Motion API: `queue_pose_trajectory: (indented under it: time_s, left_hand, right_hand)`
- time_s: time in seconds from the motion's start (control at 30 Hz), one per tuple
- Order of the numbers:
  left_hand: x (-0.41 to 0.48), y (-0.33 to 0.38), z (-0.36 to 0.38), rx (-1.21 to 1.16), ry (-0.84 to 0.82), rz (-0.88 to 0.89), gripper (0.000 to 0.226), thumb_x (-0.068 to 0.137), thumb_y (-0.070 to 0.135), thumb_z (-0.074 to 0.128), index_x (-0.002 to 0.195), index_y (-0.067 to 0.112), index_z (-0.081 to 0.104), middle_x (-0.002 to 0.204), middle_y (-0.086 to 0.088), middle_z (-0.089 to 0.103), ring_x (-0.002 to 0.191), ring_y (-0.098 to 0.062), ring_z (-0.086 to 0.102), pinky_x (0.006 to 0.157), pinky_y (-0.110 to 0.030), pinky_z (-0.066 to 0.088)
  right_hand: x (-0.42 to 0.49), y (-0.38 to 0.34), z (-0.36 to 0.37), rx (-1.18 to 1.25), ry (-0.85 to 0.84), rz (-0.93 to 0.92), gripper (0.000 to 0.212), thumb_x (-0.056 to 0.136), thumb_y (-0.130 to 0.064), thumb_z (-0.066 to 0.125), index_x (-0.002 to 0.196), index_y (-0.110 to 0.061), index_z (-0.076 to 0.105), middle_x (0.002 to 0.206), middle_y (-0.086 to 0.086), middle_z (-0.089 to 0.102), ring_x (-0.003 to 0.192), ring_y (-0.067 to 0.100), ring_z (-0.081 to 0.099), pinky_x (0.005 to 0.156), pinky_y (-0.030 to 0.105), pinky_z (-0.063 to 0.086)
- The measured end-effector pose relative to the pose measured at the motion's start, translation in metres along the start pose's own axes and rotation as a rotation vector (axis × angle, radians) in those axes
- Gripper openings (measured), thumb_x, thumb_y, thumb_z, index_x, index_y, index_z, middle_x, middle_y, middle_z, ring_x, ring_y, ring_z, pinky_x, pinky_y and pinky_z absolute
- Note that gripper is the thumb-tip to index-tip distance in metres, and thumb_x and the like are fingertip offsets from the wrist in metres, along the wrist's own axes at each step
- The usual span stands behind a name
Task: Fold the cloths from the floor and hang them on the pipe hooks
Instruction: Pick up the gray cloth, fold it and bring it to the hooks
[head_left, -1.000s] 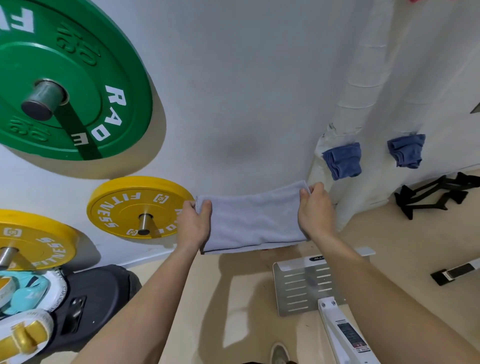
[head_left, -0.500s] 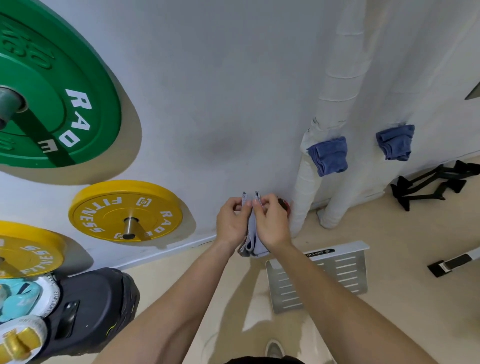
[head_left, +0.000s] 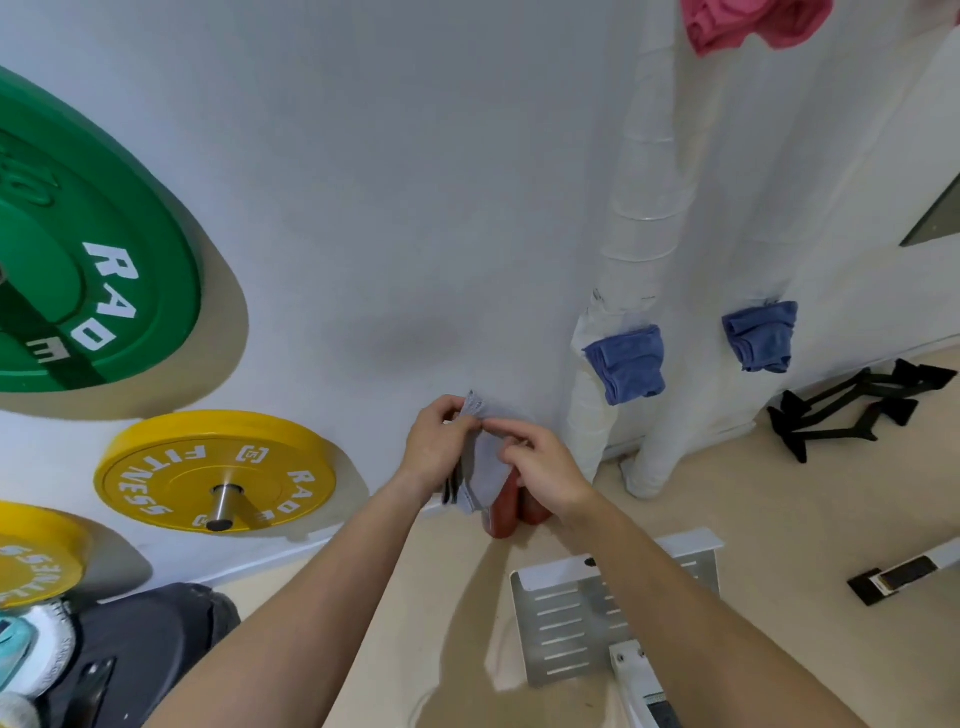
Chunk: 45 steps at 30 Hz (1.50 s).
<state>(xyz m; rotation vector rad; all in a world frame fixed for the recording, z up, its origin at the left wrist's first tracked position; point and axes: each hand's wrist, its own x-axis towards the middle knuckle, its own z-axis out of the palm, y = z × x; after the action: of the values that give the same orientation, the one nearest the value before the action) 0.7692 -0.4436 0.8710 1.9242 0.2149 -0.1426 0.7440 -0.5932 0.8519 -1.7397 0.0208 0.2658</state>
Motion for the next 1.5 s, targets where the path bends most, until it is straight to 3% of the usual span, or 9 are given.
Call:
queue_pose_trajectory:
  time_s: [0.1, 0.23, 0.33, 0.47, 0.63, 0.8, 0.9, 1.33, 1.5]
  left_hand:
    - [0.015, 0.016, -0.001, 0.115, -0.073, 0.093, 0.014, 0.086, 0.014, 0.059, 0.087, 0.023, 0.069, 0.086, 0.002, 0.070, 0.077, -0.013, 0.060, 0.068, -0.025, 0.045]
    - [0.034, 0.050, -0.010, 0.217, -0.206, 0.278, 0.018, 0.086, 0.011, 0.054, 0.084, 0.026, 0.064, 0.083, 0.010, 0.066, 0.075, -0.004, 0.056, 0.071, -0.027, 0.043]
    - [0.048, 0.075, -0.019, 0.302, -0.206, 0.460, 0.014, 0.096, 0.016, 0.047, 0.097, 0.027, 0.056, 0.094, 0.012, 0.063, 0.084, -0.004, 0.056, 0.075, -0.031, 0.044]
    - [0.069, 0.109, -0.020, 0.444, 0.038, 0.635, 0.014, 0.103, 0.032, 0.035, 0.115, 0.035, 0.041, 0.104, 0.012, 0.062, 0.093, -0.021, 0.062, 0.075, -0.037, 0.047]
    - [0.091, 0.193, -0.007, 0.391, 0.206, 0.702, 0.022, 0.104, 0.033, 0.031, 0.125, 0.028, 0.038, 0.087, 0.002, 0.055, 0.089, -0.037, 0.063, 0.067, -0.035, 0.034]
    - [0.101, 0.281, -0.002, 0.261, 0.174, 0.832, 0.025, 0.105, 0.034, 0.032, 0.125, 0.021, 0.038, 0.084, 0.000, 0.055, 0.086, -0.037, 0.060, 0.065, -0.037, 0.036]
    - [0.106, 0.332, 0.000, 0.138, 0.129, 0.853, 0.025, 0.105, 0.037, 0.034, 0.121, 0.019, 0.040, 0.087, -0.002, 0.058, 0.088, -0.036, 0.060, 0.068, -0.039, 0.039]
    - [0.102, 0.551, 0.008, -0.129, 0.261, 1.042, 0.023, 0.104, 0.033, 0.041, 0.114, 0.014, 0.048, 0.099, 0.000, 0.059, 0.091, -0.023, 0.056, 0.075, -0.032, 0.039]
    - [0.096, 0.648, -0.005, -0.326, 0.269, 1.047, 0.018, 0.099, 0.035, 0.049, 0.110, 0.021, 0.055, 0.088, 0.010, 0.056, 0.077, -0.006, 0.056, 0.062, -0.026, 0.042]
  right_hand:
    - [0.011, -0.001, -0.021, -0.294, 0.240, -0.099, 0.052, 0.074, -0.014, 0.071, 0.121, -0.028, 0.051, 0.118, -0.005, 0.044, 0.106, 0.010, 0.046, 0.089, 0.023, 0.041]
    - [0.036, -0.022, -0.052, -0.706, 0.089, -0.075, 0.083, 0.051, -0.049, 0.077, 0.126, -0.029, 0.045, 0.130, -0.005, 0.029, 0.117, 0.012, 0.026, 0.094, 0.033, 0.036]
    - [0.048, -0.042, -0.069, -0.561, 0.058, -0.031, 0.054, 0.052, -0.049, 0.074, 0.093, -0.017, 0.061, 0.097, -0.004, 0.056, 0.090, 0.016, 0.054, 0.073, 0.035, 0.044]
    - [0.049, -0.078, -0.088, -0.127, 0.268, -0.073, 0.024, 0.074, -0.015, 0.078, 0.074, -0.017, 0.054, 0.060, -0.012, 0.049, 0.052, 0.004, 0.045, 0.053, 0.020, 0.037]
    - [0.062, -0.158, -0.110, 0.158, 0.610, -0.290, 0.017, 0.093, -0.024, 0.066, 0.109, -0.026, 0.059, 0.105, -0.007, 0.070, 0.092, 0.002, 0.068, 0.078, 0.020, 0.054]
    - [0.067, -0.237, -0.140, -0.052, 0.967, -0.446, 0.023, 0.099, -0.041, 0.052, 0.096, -0.018, 0.049, 0.087, -0.005, 0.060, 0.078, 0.008, 0.056, 0.062, 0.022, 0.039]
    - [0.071, -0.279, -0.171, -0.121, 1.075, -0.511, 0.035, 0.098, -0.046, 0.052, 0.106, -0.012, 0.055, 0.096, 0.003, 0.063, 0.086, 0.020, 0.057, 0.073, 0.032, 0.042]
    - [0.071, -0.476, -0.303, -0.187, 1.045, -0.867, 0.017, 0.094, -0.030, 0.057, 0.084, -0.018, 0.050, 0.079, -0.006, 0.054, 0.078, 0.017, 0.051, 0.061, 0.023, 0.033]
    - [0.068, -0.573, -0.352, -0.206, 1.051, -0.989, 0.036, 0.090, -0.038, 0.064, 0.116, -0.014, 0.057, 0.103, -0.004, 0.058, 0.092, 0.012, 0.054, 0.078, 0.020, 0.037]
